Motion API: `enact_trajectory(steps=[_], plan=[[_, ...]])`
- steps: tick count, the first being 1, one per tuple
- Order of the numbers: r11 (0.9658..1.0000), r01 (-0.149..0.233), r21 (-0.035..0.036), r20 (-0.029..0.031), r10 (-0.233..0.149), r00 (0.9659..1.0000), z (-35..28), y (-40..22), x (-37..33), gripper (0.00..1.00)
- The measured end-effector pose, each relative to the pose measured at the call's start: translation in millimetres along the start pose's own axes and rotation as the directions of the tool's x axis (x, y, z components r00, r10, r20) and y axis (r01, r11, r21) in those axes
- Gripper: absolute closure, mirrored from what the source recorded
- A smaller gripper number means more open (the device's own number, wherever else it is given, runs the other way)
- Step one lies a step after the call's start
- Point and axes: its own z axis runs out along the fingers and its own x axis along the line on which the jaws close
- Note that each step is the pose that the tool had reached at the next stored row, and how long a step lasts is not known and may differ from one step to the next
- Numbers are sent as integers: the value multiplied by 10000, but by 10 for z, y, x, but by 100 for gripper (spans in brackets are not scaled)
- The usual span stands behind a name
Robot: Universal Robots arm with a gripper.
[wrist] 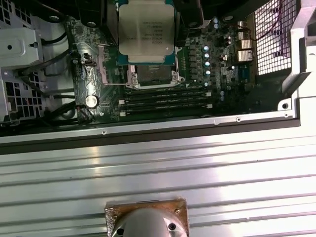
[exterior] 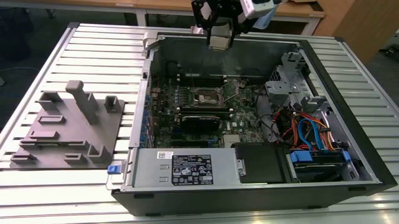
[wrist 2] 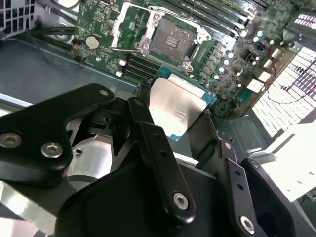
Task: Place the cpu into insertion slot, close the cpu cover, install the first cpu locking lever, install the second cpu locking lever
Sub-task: 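Place the cpu into insertion slot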
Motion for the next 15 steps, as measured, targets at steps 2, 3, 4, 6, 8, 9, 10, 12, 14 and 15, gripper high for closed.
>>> enact_trajectory(steps=[2, 3, 4, 6, 8, 9, 10, 12, 14, 15], plan=[[10000, -23, 0, 3, 23, 10000, 1, -4, 33, 46], [10000, -24, 2, 2, 24, 10000, 0, -4, 38, 46], [10000, -25, 3, 1, 25, 10000, -1, -4, 40, 46], [10000, -23, 2, 2, 23, 10000, 0, -5, 42, 46], [10000, -24, 1, 2, 24, 10000, 0, -5, 45, 46], [10000, -25, 2, 1, 25, 10000, 0, -5, 48, 46], [10000, -24, 2, 2, 24, 10000, 0, -6, 48, 46], [10000, -24, 2, 2, 24, 10000, 0, -6, 50, 46], [10000, -24, 2, 1, 24, 10000, 0, -6, 53, 46], [10000, -24, 2, 1, 24, 10000, 0, -6, 54, 46]])
